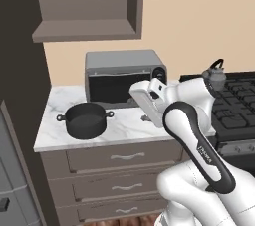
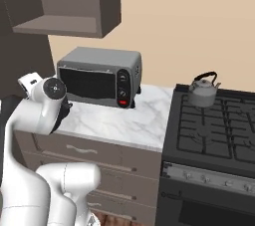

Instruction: Pick the kettle from the cabinet and place it on a stove burner. Then pick the pot from the counter and place it on another stove burner. Finally, turn both burners on.

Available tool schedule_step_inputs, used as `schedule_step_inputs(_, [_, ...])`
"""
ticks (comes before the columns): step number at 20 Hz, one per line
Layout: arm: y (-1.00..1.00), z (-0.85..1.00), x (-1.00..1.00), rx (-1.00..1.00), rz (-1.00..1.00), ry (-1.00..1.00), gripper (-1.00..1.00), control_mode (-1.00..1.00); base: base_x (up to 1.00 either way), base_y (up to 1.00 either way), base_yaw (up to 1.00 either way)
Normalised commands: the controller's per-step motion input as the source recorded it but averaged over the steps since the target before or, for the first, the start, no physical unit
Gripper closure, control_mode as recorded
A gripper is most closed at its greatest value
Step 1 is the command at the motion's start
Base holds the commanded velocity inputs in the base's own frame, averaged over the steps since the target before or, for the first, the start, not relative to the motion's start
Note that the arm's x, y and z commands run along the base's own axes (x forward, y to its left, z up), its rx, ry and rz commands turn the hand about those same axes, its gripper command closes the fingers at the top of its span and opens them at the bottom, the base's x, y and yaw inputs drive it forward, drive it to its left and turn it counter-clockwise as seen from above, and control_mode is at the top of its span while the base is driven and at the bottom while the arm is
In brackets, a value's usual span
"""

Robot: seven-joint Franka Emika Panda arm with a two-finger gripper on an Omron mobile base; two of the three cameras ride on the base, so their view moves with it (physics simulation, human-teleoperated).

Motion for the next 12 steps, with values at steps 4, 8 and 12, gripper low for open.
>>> schedule_step_inputs(4, [0.0, 0.0, 0.0, 0.0, 0.0, 0.0, -1.0, 1.0, 0.17, 0.26, 0.0])
schedule_step_inputs(8, [0.0, 0.0, 0.0, 0.0, 0.0, 0.0, -1.0, 1.0, 0.23, 0.39, -0.01])
schedule_step_inputs(12, [0.0, 0.0, 0.0, 0.0, 0.0, 0.0, -1.0, 1.0, 0.27, 0.4, -0.02])
